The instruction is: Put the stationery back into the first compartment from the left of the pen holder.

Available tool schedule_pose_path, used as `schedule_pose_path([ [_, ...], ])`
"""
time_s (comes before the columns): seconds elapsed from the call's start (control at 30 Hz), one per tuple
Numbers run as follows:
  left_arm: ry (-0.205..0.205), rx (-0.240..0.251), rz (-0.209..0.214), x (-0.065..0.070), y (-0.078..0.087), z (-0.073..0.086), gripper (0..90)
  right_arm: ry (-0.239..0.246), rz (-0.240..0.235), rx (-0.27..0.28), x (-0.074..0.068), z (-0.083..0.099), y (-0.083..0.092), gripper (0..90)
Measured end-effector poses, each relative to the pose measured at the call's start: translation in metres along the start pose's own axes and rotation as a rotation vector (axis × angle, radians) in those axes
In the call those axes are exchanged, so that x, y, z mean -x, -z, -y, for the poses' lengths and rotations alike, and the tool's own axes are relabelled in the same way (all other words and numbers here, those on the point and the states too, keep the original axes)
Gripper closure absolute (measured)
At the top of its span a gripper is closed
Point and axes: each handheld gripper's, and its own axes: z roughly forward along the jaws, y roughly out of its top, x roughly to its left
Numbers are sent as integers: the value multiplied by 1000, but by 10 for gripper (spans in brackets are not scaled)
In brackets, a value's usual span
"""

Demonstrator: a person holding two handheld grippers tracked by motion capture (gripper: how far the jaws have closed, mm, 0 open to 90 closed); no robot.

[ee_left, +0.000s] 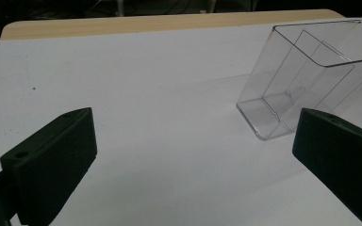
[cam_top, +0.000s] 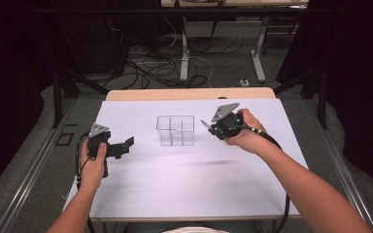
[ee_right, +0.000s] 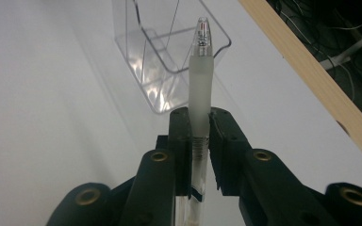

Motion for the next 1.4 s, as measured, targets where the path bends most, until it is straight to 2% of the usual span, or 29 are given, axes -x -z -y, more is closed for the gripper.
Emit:
schedule_pose_path([
  [0.23,0,-1,0,0,0,0,1,-185,-22,96,6,-9,0,798],
  [0.4,-3,-1,1,0,0,0,1,-316,-66,187,8,-17,-1,798],
  [0.47,-2,-2,0,0,0,0,1,-357,-95,215,8,-20,-2,798],
  [0.6,-1,-2,3,0,0,0,1,-413,-119,267,7,-27,-5,798],
  [0.93,-1,1,0,0,0,0,1,-457,-126,381,0,-47,-19,798],
  [1.17,-5,2,0,0,0,0,1,-456,-116,461,-8,-62,-32,798],
  [1.3,-6,4,0,0,0,0,1,-454,-106,498,-12,-70,-40,798],
  [1.33,-6,4,0,0,0,0,1,-448,-102,490,-12,-71,-40,798],
  [1.4,-6,3,0,0,0,0,1,-448,-96,518,-14,-74,-45,798],
])
